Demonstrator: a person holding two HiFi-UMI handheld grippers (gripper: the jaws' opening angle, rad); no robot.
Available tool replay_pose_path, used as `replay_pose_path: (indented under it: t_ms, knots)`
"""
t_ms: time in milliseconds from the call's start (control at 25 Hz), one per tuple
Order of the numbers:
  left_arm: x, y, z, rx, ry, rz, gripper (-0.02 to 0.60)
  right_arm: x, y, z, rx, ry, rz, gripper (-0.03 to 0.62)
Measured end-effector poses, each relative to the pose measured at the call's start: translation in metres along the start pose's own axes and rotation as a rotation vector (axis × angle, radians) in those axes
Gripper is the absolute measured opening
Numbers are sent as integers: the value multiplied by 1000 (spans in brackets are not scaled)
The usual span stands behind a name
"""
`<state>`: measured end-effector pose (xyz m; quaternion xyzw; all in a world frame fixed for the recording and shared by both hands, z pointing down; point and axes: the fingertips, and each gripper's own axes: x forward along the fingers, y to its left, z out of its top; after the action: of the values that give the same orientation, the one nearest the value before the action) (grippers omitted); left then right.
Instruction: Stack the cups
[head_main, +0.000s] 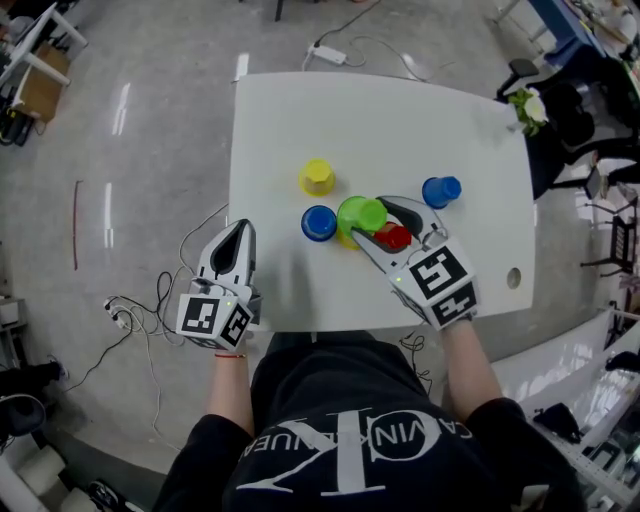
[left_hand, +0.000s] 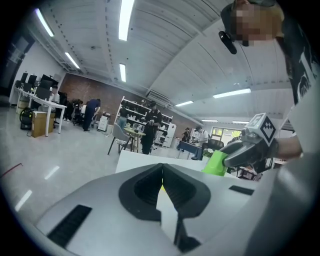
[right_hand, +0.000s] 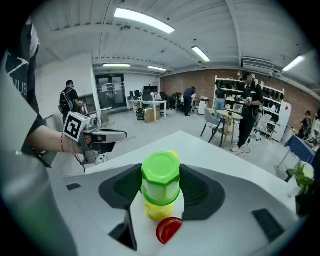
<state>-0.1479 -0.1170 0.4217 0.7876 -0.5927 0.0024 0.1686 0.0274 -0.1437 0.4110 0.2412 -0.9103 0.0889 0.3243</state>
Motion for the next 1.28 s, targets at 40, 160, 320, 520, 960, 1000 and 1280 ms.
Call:
replay_pose_path:
  t_ms: [40, 160, 320, 520, 960, 1000, 1280]
  knots:
    - [0, 2, 0, -3, -2, 0, 5, 3, 3, 1, -5, 9, 10, 245]
    - [0, 3, 0, -10, -2, -4, 5, 10, 11, 1, -24, 32, 30, 245]
    - [-3, 4, -3, -14, 3, -7, 5, 17, 19, -2, -41, 54, 49, 245]
    - [-5, 6, -6, -17, 6, -1, 5, 22, 22, -3, -68, 66, 50, 245]
    - [-12, 10, -10, -25, 9, 14, 5, 29, 25, -4, -79, 68, 47, 249]
    - [-13, 10, -10, -25, 9, 14, 5, 29, 25, -3, -76, 66, 48, 253]
    - [-13, 9, -7, -19, 6, 12, 5, 22, 24, -1, -56, 42, 42, 290]
